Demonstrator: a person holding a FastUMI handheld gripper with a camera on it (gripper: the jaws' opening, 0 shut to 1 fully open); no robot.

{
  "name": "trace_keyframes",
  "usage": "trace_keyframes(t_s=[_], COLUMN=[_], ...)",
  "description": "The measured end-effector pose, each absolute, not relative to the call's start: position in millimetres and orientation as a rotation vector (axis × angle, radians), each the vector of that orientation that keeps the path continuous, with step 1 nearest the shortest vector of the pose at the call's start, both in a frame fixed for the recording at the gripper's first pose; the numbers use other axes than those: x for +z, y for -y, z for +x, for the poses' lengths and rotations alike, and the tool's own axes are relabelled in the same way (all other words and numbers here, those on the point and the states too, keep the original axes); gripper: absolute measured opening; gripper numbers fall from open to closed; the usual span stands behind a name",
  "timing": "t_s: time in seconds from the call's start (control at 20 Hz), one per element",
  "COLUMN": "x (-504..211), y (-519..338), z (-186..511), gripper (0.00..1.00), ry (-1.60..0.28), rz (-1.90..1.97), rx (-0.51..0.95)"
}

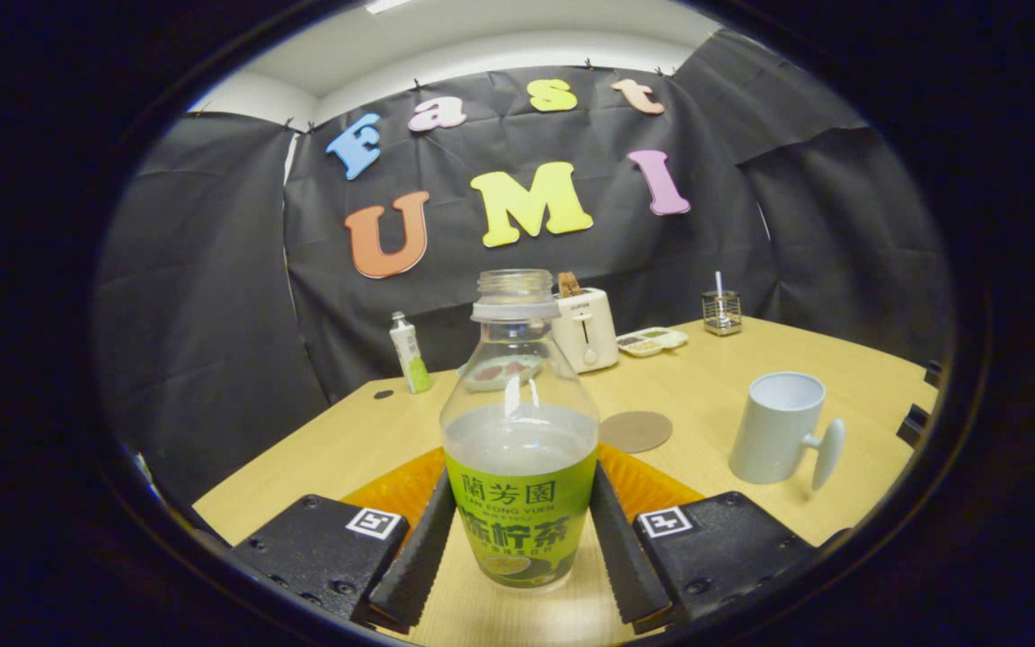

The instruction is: Take the bottle from table, then pour the juice into the cup, finally place the bottle on the coaster

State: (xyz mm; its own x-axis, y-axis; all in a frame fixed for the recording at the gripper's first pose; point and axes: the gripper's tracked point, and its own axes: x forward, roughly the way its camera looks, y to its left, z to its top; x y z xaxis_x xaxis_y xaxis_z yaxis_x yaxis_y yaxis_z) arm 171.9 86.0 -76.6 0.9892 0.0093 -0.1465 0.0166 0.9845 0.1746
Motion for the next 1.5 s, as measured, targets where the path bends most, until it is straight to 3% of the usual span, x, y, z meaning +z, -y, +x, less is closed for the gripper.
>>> trace_keyframes(t_s=[0.85, 1.5], x=[-35.9, -25.3], y=[-47.7, -11.3], z=[165.1, 181.3], gripper=[0.81, 0.80], ry=[-0.153, -0.212], rz=[0.693, 1.008], rx=[0.150, 0.180])
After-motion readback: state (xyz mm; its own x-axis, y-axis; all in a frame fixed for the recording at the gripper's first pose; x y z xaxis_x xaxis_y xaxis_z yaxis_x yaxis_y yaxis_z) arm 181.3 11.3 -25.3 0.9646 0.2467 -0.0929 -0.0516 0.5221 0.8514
